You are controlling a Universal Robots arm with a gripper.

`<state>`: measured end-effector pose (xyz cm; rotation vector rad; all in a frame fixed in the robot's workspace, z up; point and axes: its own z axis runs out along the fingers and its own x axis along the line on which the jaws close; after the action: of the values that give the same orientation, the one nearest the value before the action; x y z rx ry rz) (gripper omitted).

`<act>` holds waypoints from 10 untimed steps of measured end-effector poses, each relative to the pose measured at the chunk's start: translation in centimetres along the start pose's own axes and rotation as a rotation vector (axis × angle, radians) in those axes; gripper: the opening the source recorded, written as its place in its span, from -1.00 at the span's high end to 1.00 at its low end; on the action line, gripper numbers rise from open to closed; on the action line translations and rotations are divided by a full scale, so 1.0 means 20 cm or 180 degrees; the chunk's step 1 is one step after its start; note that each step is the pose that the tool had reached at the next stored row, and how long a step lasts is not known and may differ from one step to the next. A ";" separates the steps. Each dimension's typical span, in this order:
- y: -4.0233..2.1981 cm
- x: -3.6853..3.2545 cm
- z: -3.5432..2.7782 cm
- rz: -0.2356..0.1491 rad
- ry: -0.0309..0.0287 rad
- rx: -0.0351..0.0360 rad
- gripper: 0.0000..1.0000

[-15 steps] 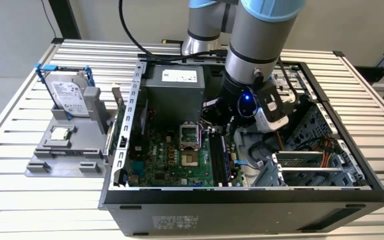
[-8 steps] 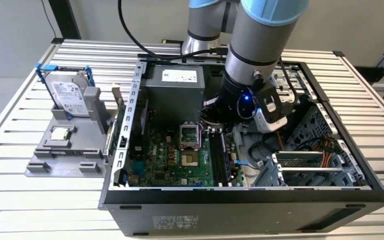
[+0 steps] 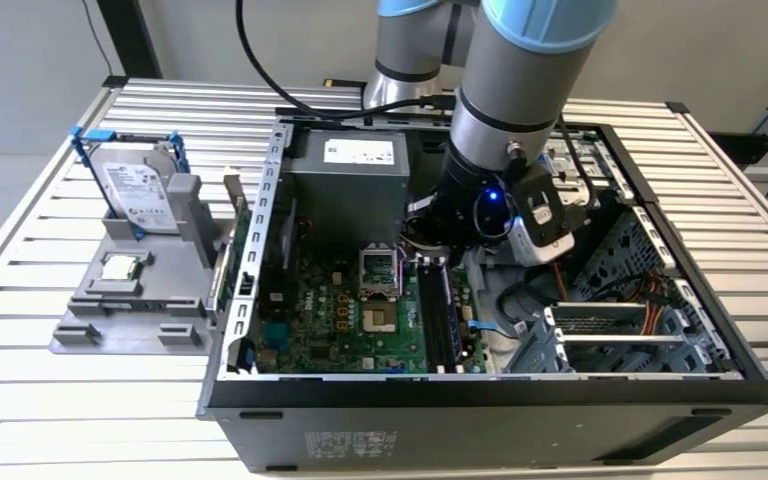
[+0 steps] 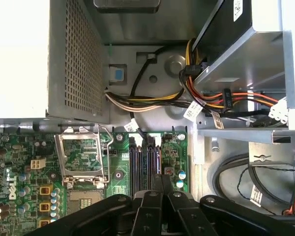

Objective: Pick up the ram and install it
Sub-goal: 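Press down the ram until it locks into place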

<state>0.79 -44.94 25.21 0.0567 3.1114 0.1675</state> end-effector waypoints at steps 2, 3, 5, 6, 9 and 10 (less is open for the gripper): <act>0.000 0.000 0.000 0.0000 0.0000 -0.0004 1.00; 0.000 0.000 0.000 0.0000 0.0000 -0.0006 1.00; 0.000 0.000 0.000 0.0000 0.0000 -0.0010 1.00; 0.000 0.000 0.000 0.0000 0.0000 -0.0012 1.00; 0.000 0.000 0.000 -0.0033 0.0004 -0.0014 1.00; 0.000 0.000 0.000 -0.0067 0.0008 -0.0015 1.00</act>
<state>0.80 -44.94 25.21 0.0235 3.1127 0.1747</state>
